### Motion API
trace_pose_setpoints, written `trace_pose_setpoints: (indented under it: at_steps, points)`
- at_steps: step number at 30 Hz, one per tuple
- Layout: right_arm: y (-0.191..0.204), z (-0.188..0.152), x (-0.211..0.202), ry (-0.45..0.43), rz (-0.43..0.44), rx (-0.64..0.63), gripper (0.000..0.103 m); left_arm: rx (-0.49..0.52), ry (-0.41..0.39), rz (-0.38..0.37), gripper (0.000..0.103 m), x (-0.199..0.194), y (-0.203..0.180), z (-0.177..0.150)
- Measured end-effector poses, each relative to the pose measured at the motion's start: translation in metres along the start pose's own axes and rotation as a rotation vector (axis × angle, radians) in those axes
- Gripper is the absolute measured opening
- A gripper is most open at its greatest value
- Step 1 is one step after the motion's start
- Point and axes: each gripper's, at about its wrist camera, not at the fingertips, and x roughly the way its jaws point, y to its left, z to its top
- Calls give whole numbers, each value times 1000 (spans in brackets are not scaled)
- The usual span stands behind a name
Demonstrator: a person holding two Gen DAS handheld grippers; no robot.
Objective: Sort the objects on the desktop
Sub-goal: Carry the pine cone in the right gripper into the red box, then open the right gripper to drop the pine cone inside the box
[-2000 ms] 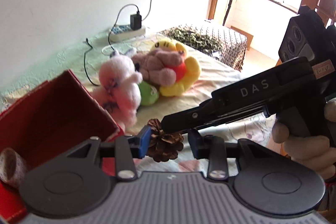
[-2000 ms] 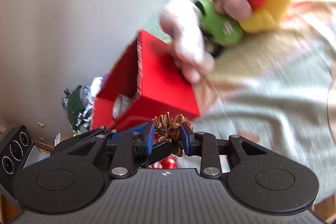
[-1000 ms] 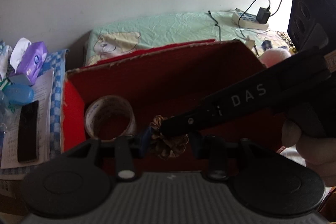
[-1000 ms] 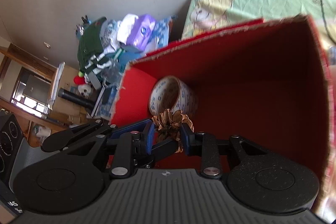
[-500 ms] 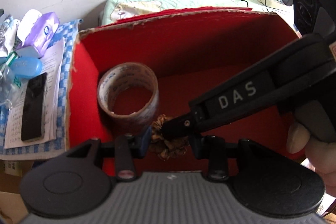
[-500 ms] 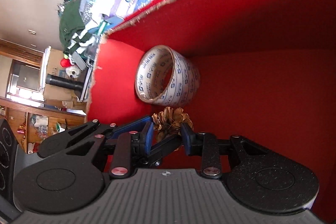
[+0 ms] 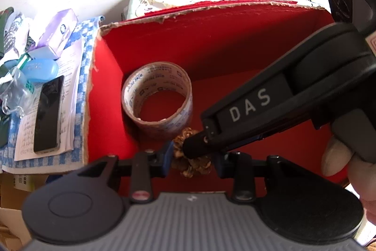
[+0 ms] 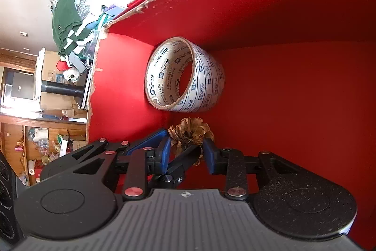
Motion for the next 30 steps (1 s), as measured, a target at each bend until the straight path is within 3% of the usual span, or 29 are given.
trace_pose_setpoints:
  at_steps: [7, 12, 16, 18, 23, 25, 30]
  points:
    - [3, 2, 4, 15, 13, -22, 43, -5, -27, 20, 42, -9, -1, -2]
    - [-3, 0, 2, -5, 77, 8, 43, -6, -48, 15, 37, -14, -2, 0]
    - [-3, 0, -17, -78, 77, -19, 42, -10, -71, -37, 30, -21, -3, 5]
    - [-3, 1, -31, -141, 29, -52, 41, -13, -72, -75, 30, -23, -6, 10]
    - [-8, 1, -35, -208, -185, -108, 41, -3, -19, -159, 30, -6, -17, 24]
    - [-16, 3, -34, -195, -142, -70, 37, 1, 20, -177, 30, 4, -21, 28]
    - [-22, 5, -33, -216, -135, -56, 37, 6, 111, -194, 29, 23, -27, 34]
